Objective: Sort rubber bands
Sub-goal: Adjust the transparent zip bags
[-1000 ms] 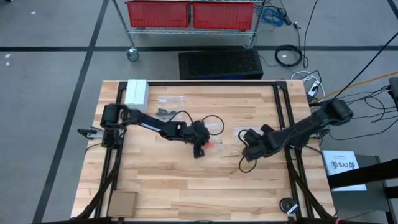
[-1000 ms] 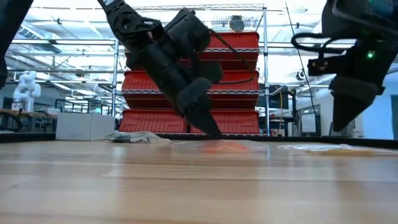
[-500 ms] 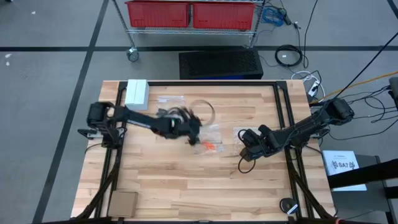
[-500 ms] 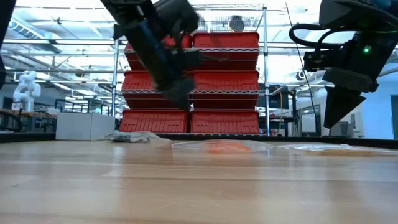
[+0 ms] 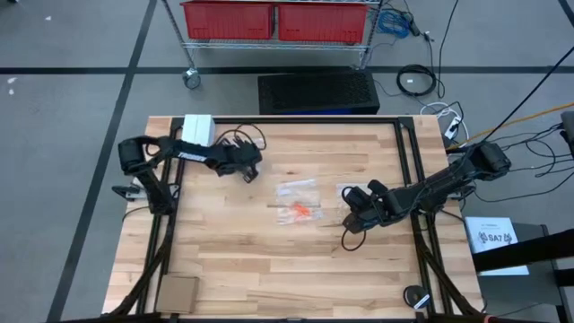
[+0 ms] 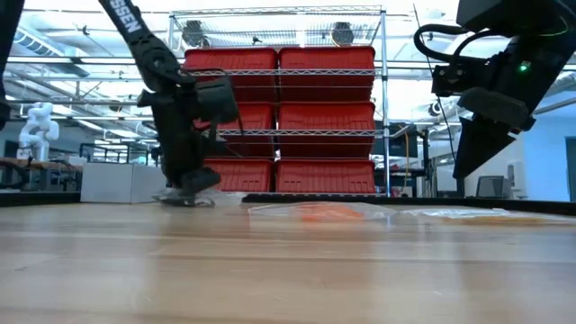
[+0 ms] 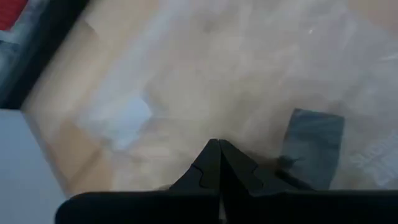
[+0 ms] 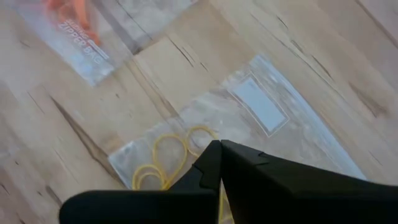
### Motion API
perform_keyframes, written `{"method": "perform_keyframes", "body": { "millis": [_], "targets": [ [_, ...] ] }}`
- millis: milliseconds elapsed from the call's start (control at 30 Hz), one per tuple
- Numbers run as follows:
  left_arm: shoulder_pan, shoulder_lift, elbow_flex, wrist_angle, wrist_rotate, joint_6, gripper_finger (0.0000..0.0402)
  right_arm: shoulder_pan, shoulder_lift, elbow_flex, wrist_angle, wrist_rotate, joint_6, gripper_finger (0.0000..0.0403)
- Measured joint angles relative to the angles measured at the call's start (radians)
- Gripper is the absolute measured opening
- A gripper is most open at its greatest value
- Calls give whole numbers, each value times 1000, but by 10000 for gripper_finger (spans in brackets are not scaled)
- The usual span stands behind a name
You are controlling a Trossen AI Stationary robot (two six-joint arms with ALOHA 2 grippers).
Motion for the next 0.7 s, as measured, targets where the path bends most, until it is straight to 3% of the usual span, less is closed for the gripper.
{"method": "perform_keyframes", "body": {
  "millis": [133,267,467,700],
  "targets": [
    [-1,-1,-60,64,44,-16,4,0,0,0,2,0,-1,0],
    [-74,-21,-73,-11,43,-86,4,0,0,0,2,-2,-1,0],
    [-258,-60,-74,-117,95,-222,4,4,0,0,3,-14,5,0],
    [-474,-62,-73,-111,179,-380,4,30,0,0,7,-41,15,0]
  ]
}}
